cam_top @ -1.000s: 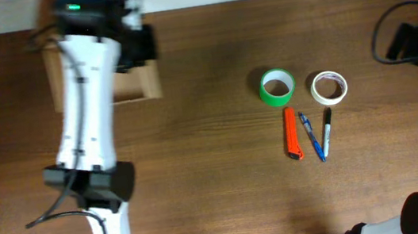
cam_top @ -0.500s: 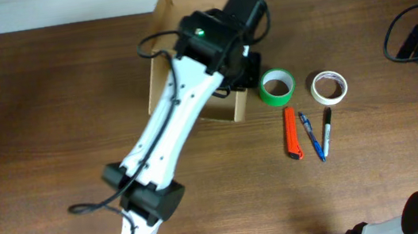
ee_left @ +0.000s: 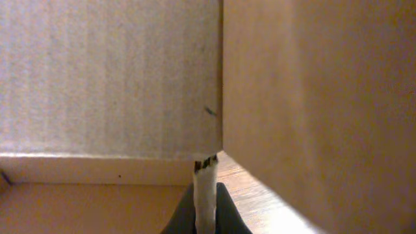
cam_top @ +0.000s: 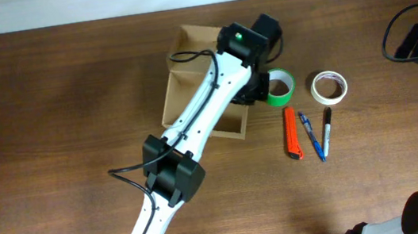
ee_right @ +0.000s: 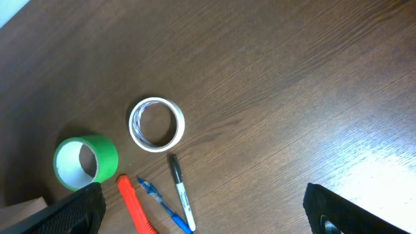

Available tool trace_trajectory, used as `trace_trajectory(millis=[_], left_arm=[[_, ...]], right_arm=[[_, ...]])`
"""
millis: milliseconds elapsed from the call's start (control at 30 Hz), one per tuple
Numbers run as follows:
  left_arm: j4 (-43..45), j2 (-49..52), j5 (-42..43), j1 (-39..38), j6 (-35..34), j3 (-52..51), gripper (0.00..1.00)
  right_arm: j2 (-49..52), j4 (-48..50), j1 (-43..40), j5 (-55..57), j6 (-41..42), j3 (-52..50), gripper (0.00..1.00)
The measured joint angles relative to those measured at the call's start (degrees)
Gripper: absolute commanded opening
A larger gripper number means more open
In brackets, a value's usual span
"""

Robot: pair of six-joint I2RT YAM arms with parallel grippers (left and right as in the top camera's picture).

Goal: Pack container
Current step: 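Push the cardboard box rightward toward the tapes with the left gripper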

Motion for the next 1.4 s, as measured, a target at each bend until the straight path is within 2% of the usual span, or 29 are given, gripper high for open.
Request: trace_trajectory(millis=[367,400,467,567,700,900,1100,1233,1400], left_arm=[[1.0,3.7,-1.4,-1.3,0.0,0.0,0.02],[1.1,4.3,-1.6,-1.2,0.0,0.0,0.07],[1.6,5.3,-1.8,-1.2,0.1,0.0,0.25],[2.2,5.3,-2.4,-1.2,0.2,0.0,0.63],[2.2,5.3,-3.3,-1.2,1.1,0.0,0.77],[-2.5,6.0,-6.6,-1.2,1.6,4.1,0.85],[-4.9,5.7,-11.5,-0.5,3.9,17.9,0.87],[-5.0,1.0,-16.1,2.0,4.9,20.2,0.87],[-4.9,-9.2,-20.0,11.2,7.6,20.6,0.87]], right_arm=[[0.0,-0.6,0.0,-1.1,0.0,0.0,0.99],[0.0,-0.6,0.0,-1.1,0.0,0.0,0.99],[0.0,-0.6,0.0,-1.2,0.0,0.0,0.99],[0.0,-0.6,0.0,-1.3,0.0,0.0,0.99],[0.0,-0.6,0.0,-1.3,0.0,0.0,0.99],[0.0,-0.6,0.0,-1.3,-0.1,0.0,0.98],[0.0,-1.0,2.0,-1.2,-0.9,0.0,0.91],[0.0,-1.7,7.8,1.0,-1.6,0.0,0.91],[0.0,-3.3,20.0,5.3,-2.0,0.1,0.91]])
